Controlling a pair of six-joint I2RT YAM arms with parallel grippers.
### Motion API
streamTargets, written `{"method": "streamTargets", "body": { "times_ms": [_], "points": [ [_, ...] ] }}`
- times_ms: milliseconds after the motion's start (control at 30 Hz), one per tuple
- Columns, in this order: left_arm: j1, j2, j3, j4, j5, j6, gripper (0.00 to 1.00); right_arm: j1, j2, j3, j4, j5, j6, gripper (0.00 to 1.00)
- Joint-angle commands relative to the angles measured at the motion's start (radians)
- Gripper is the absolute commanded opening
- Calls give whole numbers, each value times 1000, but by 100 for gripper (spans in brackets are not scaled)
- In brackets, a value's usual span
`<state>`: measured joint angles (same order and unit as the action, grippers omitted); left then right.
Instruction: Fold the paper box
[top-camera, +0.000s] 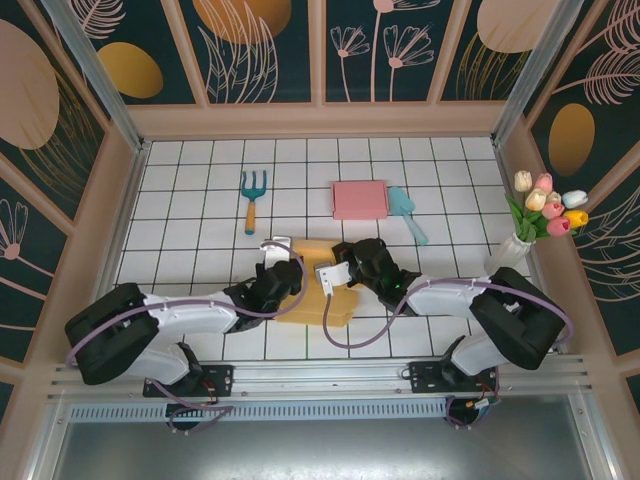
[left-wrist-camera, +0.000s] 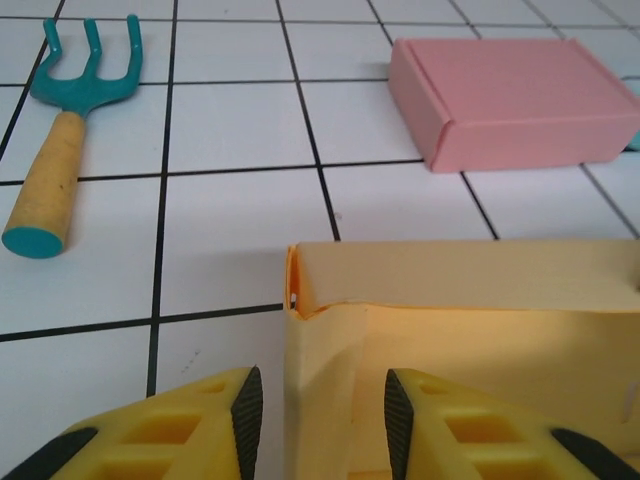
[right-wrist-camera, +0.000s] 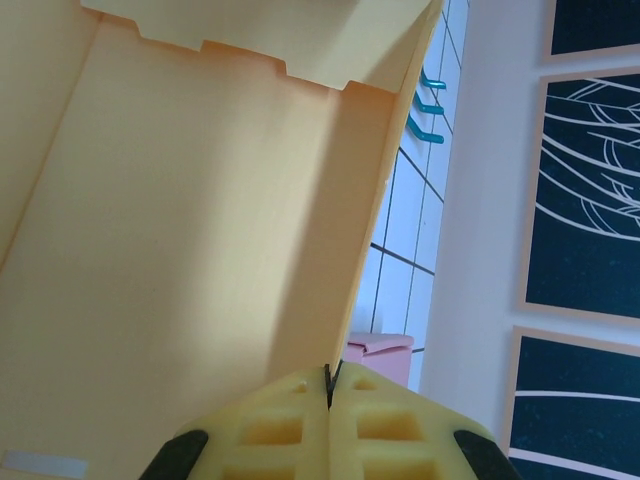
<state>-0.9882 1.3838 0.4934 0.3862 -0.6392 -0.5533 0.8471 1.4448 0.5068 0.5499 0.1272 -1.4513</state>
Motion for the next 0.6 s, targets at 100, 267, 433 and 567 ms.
{"method": "streamTargets", "body": {
  "times_ms": [100, 267, 433, 567],
  "points": [
    [15, -14, 1, -31, 5, 23, 43, 7, 23, -48, -117, -11, 23, 0],
    [90, 42, -18, 31, 118, 30, 44, 10, 23, -45, -123, -14, 21, 0],
    [119, 78, -31, 124, 213, 42, 44, 14, 29, -51, -104, -12, 14, 0],
    [120, 128, 11, 109, 181, 44, 36, 21, 21, -80, -43, -6, 2, 0]
  ]
}}
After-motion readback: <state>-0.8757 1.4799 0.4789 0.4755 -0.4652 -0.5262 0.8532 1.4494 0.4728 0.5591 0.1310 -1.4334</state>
